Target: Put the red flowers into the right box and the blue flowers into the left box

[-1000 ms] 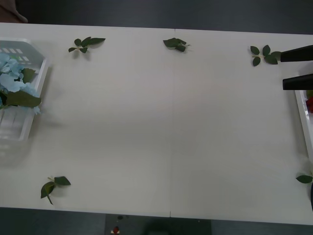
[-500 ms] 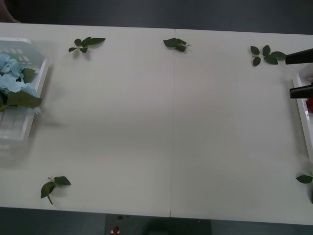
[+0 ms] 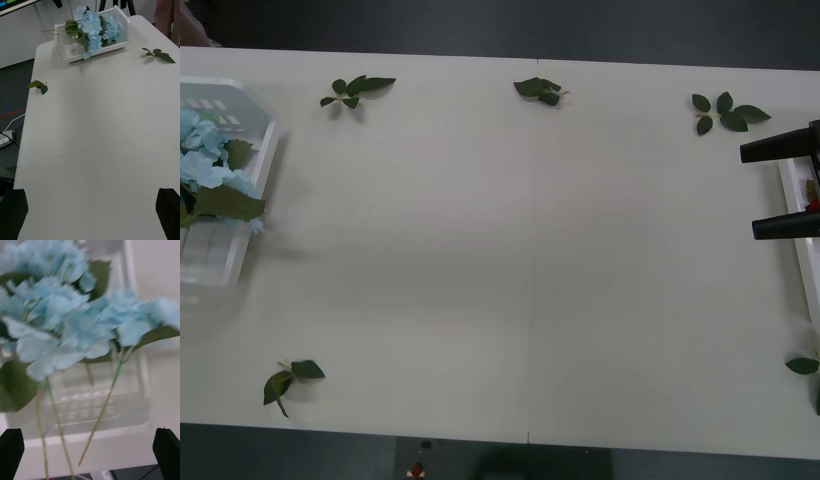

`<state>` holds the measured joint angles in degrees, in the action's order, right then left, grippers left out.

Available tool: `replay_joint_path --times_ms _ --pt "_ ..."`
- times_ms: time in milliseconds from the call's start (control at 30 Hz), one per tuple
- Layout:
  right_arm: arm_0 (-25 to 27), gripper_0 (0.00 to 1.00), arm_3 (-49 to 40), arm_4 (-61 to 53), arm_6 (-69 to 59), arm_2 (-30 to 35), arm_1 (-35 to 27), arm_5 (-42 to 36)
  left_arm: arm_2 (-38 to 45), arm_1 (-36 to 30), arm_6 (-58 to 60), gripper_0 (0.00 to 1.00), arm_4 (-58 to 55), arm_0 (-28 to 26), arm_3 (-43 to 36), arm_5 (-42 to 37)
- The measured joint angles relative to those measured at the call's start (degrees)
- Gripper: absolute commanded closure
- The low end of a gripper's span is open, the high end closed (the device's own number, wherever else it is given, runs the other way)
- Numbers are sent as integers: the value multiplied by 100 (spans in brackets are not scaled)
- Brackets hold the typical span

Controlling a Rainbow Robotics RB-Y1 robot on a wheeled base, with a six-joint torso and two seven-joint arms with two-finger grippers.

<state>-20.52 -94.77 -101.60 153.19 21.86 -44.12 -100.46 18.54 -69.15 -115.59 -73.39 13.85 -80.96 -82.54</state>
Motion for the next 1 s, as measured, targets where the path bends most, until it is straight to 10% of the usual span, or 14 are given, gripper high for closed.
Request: replay_joint_path --times_ms 300,567,1000 --pt "6 0 -55 -1 0 5 0 0 -493 2 15 0 -2587 -87 -431 987" --pt "6 0 -56 -2 0 6 0 2 -501 527 -214 0 -3022 -755 -1447 1564" --pt "6 0 -56 -2 0 7 0 2 -1928 1697 -1518 0 -3481 -179 -2007 2136"
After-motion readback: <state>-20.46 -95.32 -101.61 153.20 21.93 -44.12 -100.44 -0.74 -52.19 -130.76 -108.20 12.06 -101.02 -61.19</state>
